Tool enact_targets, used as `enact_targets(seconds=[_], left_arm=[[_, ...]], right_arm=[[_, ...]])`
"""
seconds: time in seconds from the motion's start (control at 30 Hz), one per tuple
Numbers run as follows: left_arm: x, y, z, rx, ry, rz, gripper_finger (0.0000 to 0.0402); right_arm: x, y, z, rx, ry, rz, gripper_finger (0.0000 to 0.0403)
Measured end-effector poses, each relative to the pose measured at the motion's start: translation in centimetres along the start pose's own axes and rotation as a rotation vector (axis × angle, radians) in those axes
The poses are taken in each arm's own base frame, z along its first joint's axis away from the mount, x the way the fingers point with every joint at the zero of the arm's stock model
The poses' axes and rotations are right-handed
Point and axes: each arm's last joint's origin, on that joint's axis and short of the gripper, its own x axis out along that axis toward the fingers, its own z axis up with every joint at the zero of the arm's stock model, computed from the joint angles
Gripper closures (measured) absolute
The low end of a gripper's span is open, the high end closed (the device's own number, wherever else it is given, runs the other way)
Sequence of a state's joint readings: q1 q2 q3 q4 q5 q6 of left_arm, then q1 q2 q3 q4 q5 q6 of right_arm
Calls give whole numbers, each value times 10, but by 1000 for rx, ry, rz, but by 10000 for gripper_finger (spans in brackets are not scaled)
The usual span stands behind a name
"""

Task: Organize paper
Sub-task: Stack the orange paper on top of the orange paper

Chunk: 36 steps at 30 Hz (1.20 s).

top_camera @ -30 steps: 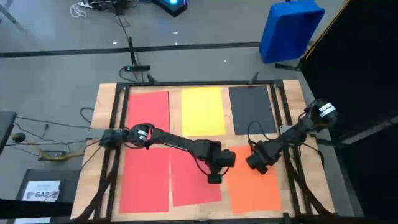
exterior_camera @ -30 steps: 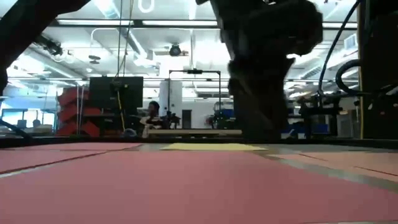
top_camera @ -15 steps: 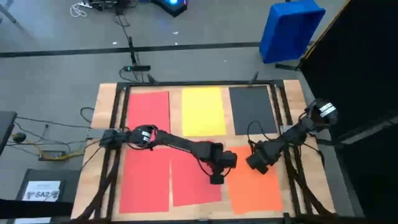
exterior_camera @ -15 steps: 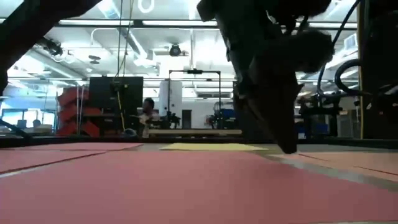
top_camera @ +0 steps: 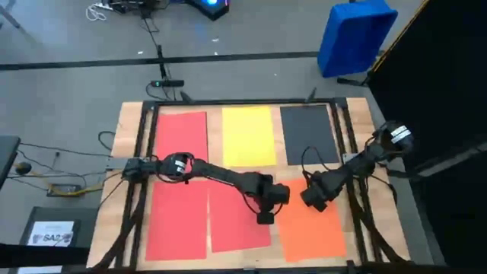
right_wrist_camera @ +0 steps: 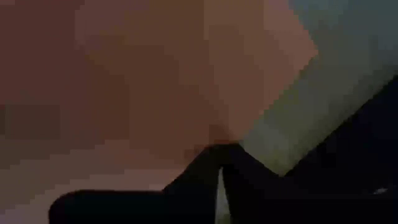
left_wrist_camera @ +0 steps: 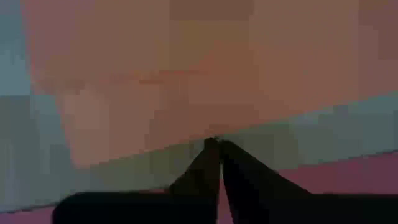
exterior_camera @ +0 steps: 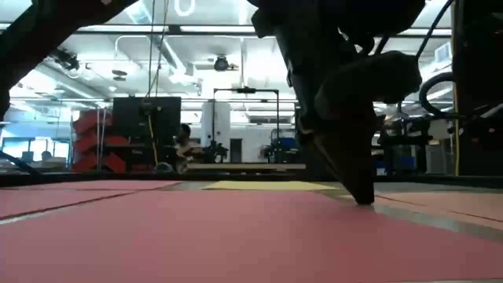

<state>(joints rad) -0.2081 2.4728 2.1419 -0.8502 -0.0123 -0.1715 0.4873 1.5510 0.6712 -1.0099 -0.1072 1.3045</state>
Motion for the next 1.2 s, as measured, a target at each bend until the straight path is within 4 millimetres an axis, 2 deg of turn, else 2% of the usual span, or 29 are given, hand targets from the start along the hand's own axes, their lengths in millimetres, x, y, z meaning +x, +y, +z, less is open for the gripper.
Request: enact_targets(seconds=[0.3,0.63,1.2], left_arm=[[1,1,1,0,-9,-1,401],[2,1,2,-1,-18,-1,401],[2,1,2,-1,-25,-1,401]], right_arm=[[-1,1,0,0,-6,4,403],[-11,9,3,-22,-55,53,403],[-12,7,9,-38,-83,32,403]])
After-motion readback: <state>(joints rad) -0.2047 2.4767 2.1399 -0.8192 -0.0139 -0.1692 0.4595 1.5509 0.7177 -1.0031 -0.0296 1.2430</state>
